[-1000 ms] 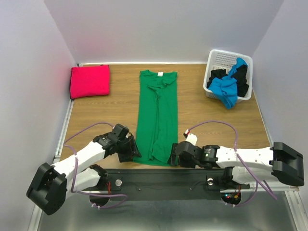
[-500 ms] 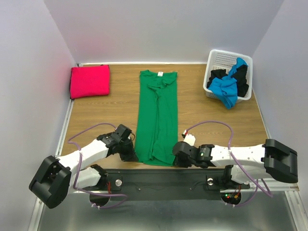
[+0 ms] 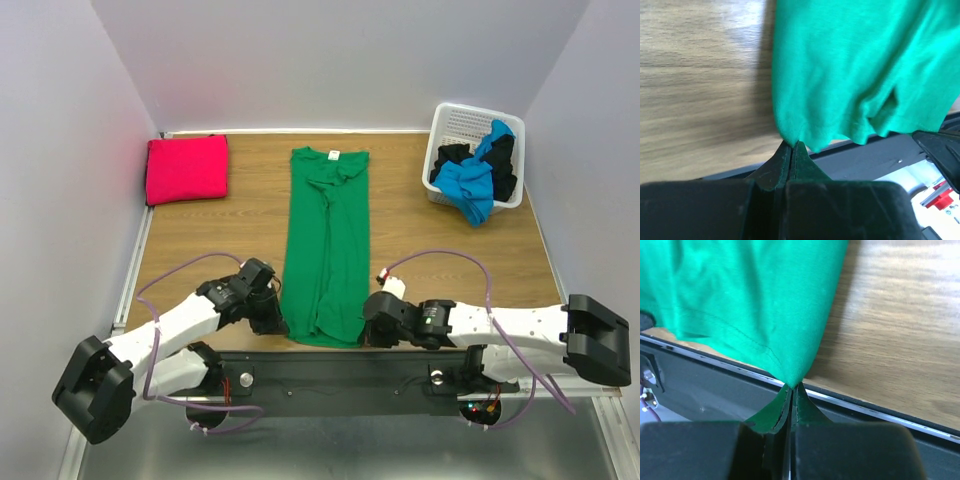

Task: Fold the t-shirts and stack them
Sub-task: Fold the tshirt

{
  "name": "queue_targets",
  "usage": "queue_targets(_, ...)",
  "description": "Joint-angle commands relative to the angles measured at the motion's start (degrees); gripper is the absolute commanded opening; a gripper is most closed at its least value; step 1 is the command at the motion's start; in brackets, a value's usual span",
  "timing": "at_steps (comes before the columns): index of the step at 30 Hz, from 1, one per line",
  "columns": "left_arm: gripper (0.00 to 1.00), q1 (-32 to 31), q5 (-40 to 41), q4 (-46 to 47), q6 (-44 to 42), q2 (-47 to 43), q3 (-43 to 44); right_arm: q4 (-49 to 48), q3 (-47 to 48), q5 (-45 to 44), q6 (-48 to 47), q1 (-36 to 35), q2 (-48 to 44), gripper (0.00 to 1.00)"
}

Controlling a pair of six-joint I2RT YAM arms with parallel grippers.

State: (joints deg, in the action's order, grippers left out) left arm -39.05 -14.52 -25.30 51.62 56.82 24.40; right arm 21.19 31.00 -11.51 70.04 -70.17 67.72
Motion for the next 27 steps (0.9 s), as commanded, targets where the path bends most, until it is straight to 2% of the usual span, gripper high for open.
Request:
queue_targets(1, 0.0, -0.3, 2.4, -1.2, 0.2, 0.0, 6.8, 0.9, 3.5, -4.0, -3.9, 0.0, -2.1, 0.0)
queue_targets(7, 0.0, -0.2, 10.1, -0.7, -1.8, 6.9, 17.9, 1.4, 11.3, -9.0, -10.2, 4.8, 1.2, 0.0)
queue_targets(11, 0.0, 1.1, 15.9, 3.2, -3.1, 12.7, 23.8, 1.4, 16.9, -13.0, -14.4, 9.6, 3.5, 0.01)
queue_targets(19, 0.0, 5.9, 17.9, 5.9, -5.3, 23.3, 37.3, 1.2, 26.4, -18.5, -21.2, 19.1, 8.6, 0.01)
queue_targets(27, 0.0, 11.1, 16.5, 6.0, -8.8, 31.3, 45.6, -1.2, 34.6, -16.3, -28.4, 26.7, 17.7, 0.0)
